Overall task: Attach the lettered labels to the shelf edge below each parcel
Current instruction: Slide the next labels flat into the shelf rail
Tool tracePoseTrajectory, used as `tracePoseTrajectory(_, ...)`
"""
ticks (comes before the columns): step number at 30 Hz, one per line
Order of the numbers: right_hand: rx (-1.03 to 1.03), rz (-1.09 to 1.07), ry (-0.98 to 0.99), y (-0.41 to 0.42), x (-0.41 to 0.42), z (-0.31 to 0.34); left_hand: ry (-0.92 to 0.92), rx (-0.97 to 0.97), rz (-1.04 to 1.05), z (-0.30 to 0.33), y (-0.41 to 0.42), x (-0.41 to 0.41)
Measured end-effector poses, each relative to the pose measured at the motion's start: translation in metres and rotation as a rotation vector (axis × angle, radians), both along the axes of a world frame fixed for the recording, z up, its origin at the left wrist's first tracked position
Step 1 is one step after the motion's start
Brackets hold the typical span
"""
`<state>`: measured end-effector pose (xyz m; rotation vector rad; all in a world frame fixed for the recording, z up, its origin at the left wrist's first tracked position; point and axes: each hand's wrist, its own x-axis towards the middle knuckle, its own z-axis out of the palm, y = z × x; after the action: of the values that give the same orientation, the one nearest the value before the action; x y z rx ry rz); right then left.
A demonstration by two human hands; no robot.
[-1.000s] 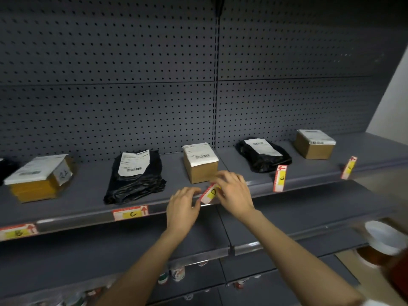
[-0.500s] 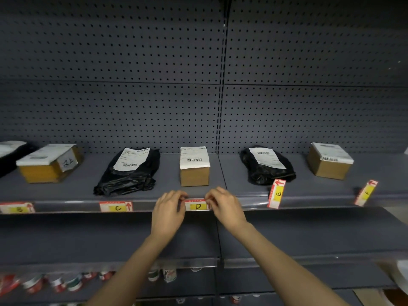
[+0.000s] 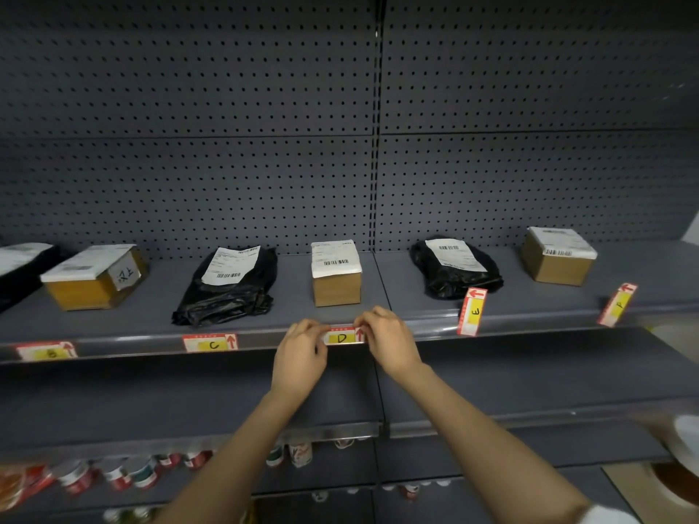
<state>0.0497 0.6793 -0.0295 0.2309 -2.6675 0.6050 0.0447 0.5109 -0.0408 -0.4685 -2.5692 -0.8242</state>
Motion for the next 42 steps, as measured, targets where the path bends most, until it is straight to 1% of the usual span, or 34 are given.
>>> tracePoseTrajectory(4, 0.066, -0.012, 0.036, 0.002, 0.006, -0.004, -0.02, -0.061, -0.006, 0.003, -0.003, 0.001)
tracePoseTrajectory(8, 0.162, -0.064, 0.109, 0.019, 0.017, -0.003, 0.029, -0.079, -0.05, 0.013, 0.009, 0.003)
tracePoseTrajectory(12, 0.218, -0.132, 0.118, 0.054, 0.028, 0.009, -0.002, -0.023, -0.132, 0.026, 0.049, 0.007)
tracePoseTrajectory(17, 0.337, -0.134, 0.127, 0.107, 0.032, 0.025, -0.02, 0.017, -0.212, 0.028, 0.109, 0.008)
tracePoseTrajectory(20, 0.411, -0.103, 0.086, 0.134, 0.026, 0.031, -0.03, 0.031, -0.202, 0.024, 0.144, 0.009)
tracePoseTrajectory(25, 0.465, -0.069, 0.041, 0.181, 0.018, 0.038, -0.048, 0.026, -0.15, 0.02, 0.197, 0.01)
tracePoseTrajectory(28, 0.434, -0.038, 0.042, 0.207, 0.019, 0.036, -0.065, 0.065, -0.107, 0.016, 0.226, 0.01)
tracePoseTrajectory(34, 0.31, 0.057, 0.092, 0.247, 0.022, 0.029, -0.035, 0.079, 0.008, 0.008, 0.268, 0.014)
tracePoseTrajectory(39, 0.119, 0.042, 0.0, 0.266, 0.024, 0.024, -0.032, 0.054, 0.059, 0.009, 0.273, 0.016)
tracePoseTrajectory(42, 0.055, 0.043, -0.024, 0.266, 0.023, 0.02, -0.024, 0.011, 0.054, 0.012, 0.266, 0.016)
